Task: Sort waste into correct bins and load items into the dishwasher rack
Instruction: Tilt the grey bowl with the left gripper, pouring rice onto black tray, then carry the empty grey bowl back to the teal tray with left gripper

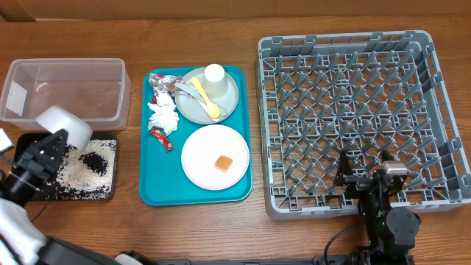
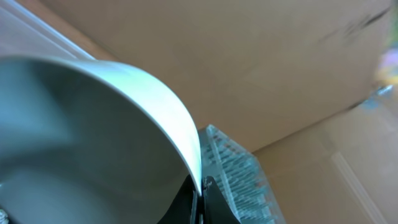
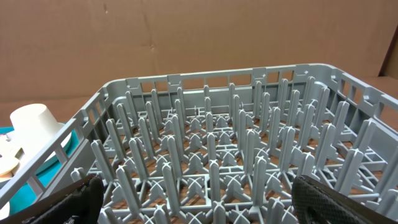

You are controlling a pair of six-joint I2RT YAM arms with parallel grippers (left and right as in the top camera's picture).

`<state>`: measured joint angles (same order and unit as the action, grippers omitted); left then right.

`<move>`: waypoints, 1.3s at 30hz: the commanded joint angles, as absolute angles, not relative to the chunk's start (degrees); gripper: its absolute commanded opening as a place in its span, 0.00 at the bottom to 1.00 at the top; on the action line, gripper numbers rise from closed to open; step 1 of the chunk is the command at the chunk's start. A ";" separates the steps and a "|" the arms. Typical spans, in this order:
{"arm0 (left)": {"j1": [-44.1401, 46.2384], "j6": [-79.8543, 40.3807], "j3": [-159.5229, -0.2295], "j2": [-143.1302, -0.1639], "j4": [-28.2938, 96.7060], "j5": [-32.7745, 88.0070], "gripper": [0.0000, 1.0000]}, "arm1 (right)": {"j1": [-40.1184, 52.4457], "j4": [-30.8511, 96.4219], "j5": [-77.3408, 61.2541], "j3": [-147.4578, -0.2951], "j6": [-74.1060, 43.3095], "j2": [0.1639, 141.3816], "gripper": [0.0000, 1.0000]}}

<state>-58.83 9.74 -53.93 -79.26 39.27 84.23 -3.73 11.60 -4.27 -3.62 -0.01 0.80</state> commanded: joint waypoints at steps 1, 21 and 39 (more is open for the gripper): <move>-54.22 4.71 -57.23 -67.94 41.36 65.25 0.04 | -3.92 11.38 -4.10 -3.42 0.03 0.19 1.00; -9.32 -9.26 -62.72 -59.96 63.79 12.05 0.04 | -3.92 11.38 -4.10 -3.42 0.03 0.19 1.00; 8.43 -18.57 -61.87 -84.23 62.57 9.30 0.04 | -3.92 11.38 -4.10 -3.42 0.03 0.19 1.00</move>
<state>6.17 -15.14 -61.95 -82.39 62.78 12.80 -3.70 11.62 -4.21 -3.62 -0.01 0.80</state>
